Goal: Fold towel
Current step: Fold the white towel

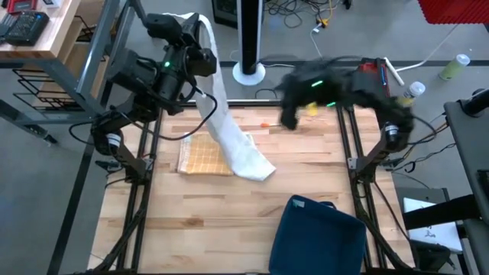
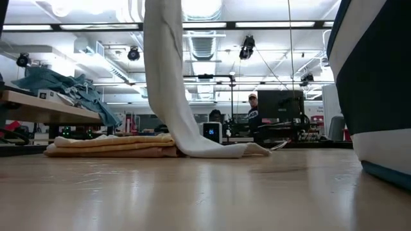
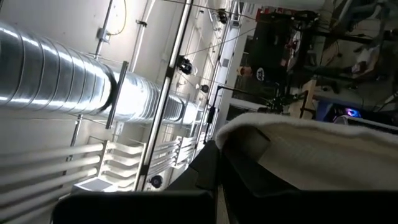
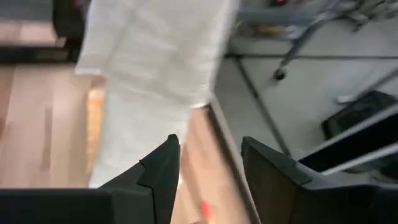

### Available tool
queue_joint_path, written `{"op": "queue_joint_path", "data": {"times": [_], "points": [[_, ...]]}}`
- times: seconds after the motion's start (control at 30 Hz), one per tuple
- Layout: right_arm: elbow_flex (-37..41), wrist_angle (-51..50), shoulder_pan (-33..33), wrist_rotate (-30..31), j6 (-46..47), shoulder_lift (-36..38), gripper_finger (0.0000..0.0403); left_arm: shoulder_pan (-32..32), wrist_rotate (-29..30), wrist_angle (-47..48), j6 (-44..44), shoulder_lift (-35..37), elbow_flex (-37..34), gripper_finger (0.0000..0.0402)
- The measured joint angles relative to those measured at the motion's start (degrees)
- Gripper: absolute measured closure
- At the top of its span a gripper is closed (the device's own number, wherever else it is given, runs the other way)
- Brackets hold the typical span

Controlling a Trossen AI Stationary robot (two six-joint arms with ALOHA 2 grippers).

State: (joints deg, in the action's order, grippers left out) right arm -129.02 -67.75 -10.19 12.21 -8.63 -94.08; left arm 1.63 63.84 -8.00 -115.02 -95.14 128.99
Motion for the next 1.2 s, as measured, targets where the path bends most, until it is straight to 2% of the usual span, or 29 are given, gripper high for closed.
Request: {"op": "queue_joint_path", "data": {"times": [0.1, 0.3, 0.57, 0.67, 0.77, 0.97, 1.2], "points": [[6.02, 6.33, 2.83, -0.22, -1.49, -3.09, 0.0240, 0.15, 0.06, -0.01, 0.31, -0.01, -0.05, 0.0401], [14.58, 25.31, 6.58, -0.20, -5.52, -6.50, 0.0238, 1.07, 1.28, 0.08, 0.79, -0.01, -0.08, 0.0401], [22.91, 42.42, 8.94, 0.09, -2.68, -6.35, 0.0240, 3.09, 2.98, 1.61, 1.30, -0.01, -0.12, 0.0401], [28.06, 52.93, 8.82, 3.40, -1.43, -7.93, 0.0240, 3.32, 3.27, 1.78, 2.03, -0.01, -0.12, 0.0401], [29.93, 58.04, 8.86, 9.76, -2.60, -10.33, 0.0240, 3.32, 3.95, 1.88, 2.31, -0.03, -0.12, 0.0401], [28.34, 60.95, 9.26, 13.71, -2.94, -13.81, 0.0236, 3.32, 4.49, 3.07, 2.62, -0.05, -0.14, 0.0401], [26.99, 60.94, 10.99, 13.70, -1.18, -14.82, 0.0242, 3.41, 4.54, 3.12, 2.86, -0.06, -0.14, 0.0401]]}}
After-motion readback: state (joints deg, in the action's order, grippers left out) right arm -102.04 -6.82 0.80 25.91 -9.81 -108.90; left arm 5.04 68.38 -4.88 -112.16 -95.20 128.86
